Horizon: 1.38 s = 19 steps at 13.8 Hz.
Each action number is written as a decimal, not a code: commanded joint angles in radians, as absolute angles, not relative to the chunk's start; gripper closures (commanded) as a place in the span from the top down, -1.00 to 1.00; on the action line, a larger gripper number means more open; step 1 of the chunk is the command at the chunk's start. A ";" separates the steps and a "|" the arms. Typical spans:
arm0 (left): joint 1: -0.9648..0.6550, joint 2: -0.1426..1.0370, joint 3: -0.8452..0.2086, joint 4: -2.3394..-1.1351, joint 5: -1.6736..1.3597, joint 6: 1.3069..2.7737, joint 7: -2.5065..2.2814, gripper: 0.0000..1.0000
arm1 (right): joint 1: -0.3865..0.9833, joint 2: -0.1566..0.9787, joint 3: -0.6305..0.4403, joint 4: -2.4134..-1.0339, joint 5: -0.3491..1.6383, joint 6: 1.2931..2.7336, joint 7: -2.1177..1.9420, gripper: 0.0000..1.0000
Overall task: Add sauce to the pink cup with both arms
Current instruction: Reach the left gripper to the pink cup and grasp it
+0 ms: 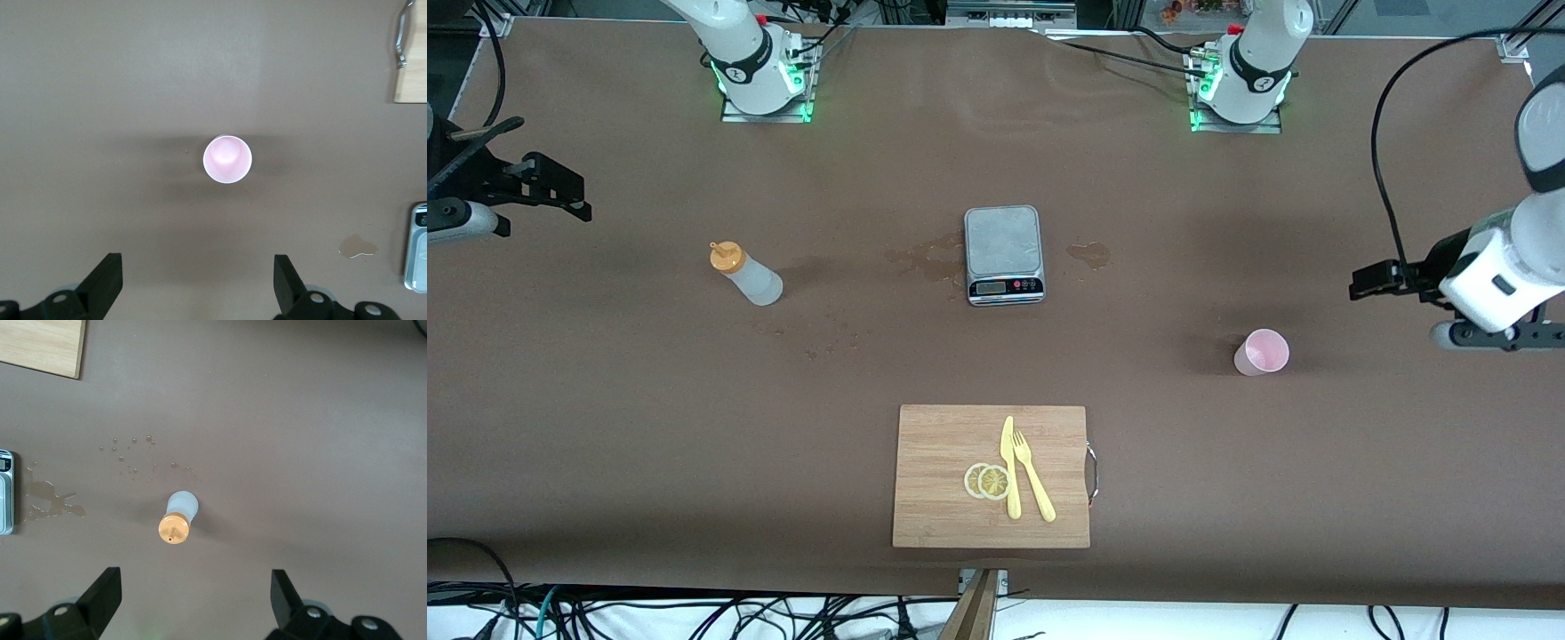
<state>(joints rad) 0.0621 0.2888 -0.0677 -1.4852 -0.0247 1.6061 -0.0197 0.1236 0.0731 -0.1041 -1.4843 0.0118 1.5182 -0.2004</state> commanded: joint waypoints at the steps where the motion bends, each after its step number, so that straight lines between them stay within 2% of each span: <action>1: 0.055 0.327 -0.067 -1.518 -0.026 1.661 0.003 1.00 | 0.117 0.080 -0.104 -1.463 0.031 1.508 -0.195 0.98; 4: 0.057 0.360 -0.067 -1.636 -0.026 1.807 0.005 1.00 | 0.118 0.080 -0.104 -1.463 0.031 1.508 -0.195 0.98; 8: 0.057 0.385 -0.067 -1.741 -0.026 1.931 0.003 1.00 | 0.117 0.080 -0.104 -1.463 0.031 1.509 -0.193 0.98; 15: 0.069 0.503 -0.060 -1.759 -0.026 2.106 0.005 1.00 | 0.118 0.080 -0.104 -1.463 0.032 1.509 -0.192 0.98; 19: 0.072 0.534 -0.058 -1.769 -0.028 2.128 0.032 1.00 | 0.118 0.080 -0.103 -1.463 0.032 1.509 -0.192 0.98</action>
<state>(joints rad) 0.0722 0.5302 -0.0628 -1.7609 -0.0247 2.1152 -0.0090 0.1225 0.0731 -0.1043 -1.4842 0.0149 1.5188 -0.2004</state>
